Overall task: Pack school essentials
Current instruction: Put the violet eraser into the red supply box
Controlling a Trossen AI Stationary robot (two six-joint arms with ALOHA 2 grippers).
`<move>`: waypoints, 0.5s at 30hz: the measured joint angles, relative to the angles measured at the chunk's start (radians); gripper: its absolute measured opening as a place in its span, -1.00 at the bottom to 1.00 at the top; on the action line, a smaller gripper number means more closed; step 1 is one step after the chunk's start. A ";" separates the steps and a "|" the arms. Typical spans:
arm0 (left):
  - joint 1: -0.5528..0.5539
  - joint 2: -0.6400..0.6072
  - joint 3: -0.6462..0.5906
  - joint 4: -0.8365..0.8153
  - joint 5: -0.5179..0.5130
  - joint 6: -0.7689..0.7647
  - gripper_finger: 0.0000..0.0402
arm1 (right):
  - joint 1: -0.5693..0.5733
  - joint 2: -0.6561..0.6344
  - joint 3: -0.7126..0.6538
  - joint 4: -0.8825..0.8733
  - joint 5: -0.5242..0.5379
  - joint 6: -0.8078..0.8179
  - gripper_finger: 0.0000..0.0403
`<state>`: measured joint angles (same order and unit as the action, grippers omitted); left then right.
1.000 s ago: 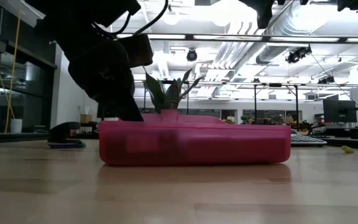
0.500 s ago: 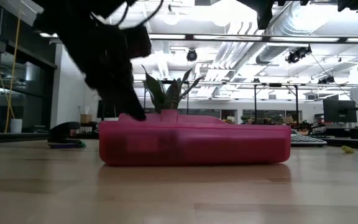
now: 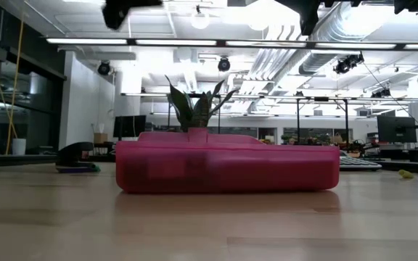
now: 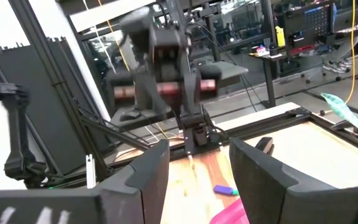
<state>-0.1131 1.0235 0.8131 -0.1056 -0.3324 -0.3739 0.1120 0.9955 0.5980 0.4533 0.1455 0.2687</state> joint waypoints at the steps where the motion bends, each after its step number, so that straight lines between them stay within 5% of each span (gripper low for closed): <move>1: -0.012 -0.035 -0.004 0.005 -0.022 0.018 -0.20 | 0.000 0.000 0.000 -0.001 0.000 0.001 -0.19; 7: -0.111 -0.201 -0.157 0.164 -0.174 0.057 -0.20 | 0.000 0.000 0.000 -0.002 0.000 0.002 -0.19; 15: -0.179 -0.272 -0.335 0.382 -0.204 0.054 -0.20 | 0.000 0.000 0.000 -0.001 0.000 -0.008 -0.19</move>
<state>-0.2920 0.7513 0.4777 0.2760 -0.5367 -0.3196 0.1120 0.9955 0.5980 0.4520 0.1459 0.2611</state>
